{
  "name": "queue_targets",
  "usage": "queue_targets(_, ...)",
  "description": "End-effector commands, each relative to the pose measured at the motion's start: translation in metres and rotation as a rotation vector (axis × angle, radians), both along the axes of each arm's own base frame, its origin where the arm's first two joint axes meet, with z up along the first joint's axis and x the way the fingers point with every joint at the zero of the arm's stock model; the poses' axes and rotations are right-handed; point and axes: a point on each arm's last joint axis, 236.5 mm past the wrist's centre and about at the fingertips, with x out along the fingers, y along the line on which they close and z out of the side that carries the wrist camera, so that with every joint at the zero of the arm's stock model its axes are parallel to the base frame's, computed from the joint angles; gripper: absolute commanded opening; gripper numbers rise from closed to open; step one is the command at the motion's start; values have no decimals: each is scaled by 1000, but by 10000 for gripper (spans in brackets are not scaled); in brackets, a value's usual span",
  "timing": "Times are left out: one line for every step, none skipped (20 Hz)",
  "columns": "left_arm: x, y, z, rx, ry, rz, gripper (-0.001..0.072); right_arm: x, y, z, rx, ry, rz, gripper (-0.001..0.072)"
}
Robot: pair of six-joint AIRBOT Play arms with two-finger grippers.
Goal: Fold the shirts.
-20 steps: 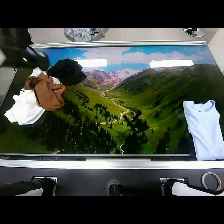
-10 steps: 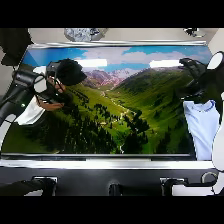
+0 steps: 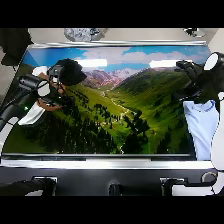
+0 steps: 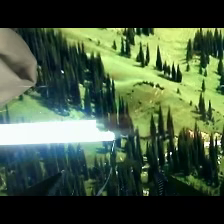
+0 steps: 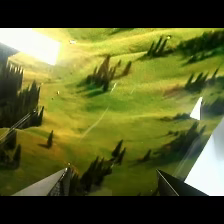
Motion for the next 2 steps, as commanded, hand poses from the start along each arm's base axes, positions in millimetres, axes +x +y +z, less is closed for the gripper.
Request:
queue_targets(0, -1, 0, -1, -2, -1, 720, -1, 1, -1, 1, 4, 1, 623)
queue_targets(0, -1, 0, -1, -2, -1, 720, -1, 1, -1, 1, 4, 1, 623)
